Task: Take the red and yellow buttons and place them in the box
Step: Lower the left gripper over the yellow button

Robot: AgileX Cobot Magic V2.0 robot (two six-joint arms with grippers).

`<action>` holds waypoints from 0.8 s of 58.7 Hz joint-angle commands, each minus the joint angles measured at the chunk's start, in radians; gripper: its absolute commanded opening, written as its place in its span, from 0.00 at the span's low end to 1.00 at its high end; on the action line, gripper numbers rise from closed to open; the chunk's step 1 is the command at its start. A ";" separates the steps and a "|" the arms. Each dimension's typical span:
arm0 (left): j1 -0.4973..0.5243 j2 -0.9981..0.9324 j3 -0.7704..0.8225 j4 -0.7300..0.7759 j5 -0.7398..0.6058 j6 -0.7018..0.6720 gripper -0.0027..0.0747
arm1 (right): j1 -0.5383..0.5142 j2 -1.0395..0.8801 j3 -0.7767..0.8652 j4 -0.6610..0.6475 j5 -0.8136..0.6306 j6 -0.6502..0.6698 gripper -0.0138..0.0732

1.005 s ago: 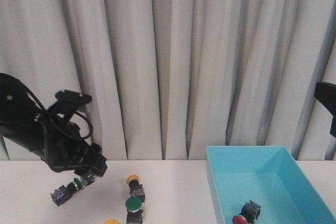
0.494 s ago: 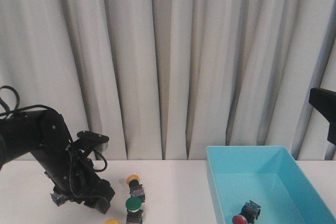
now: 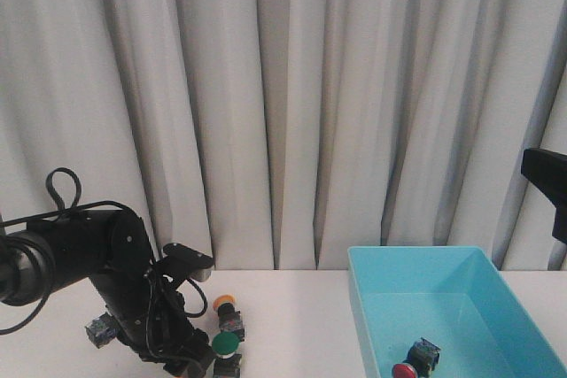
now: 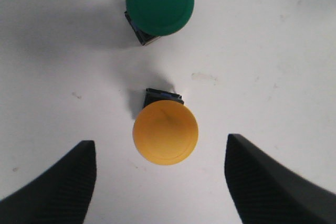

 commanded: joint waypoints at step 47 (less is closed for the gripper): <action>-0.032 -0.017 -0.036 0.027 -0.047 -0.001 0.69 | 0.000 -0.008 -0.027 0.010 -0.028 0.015 0.70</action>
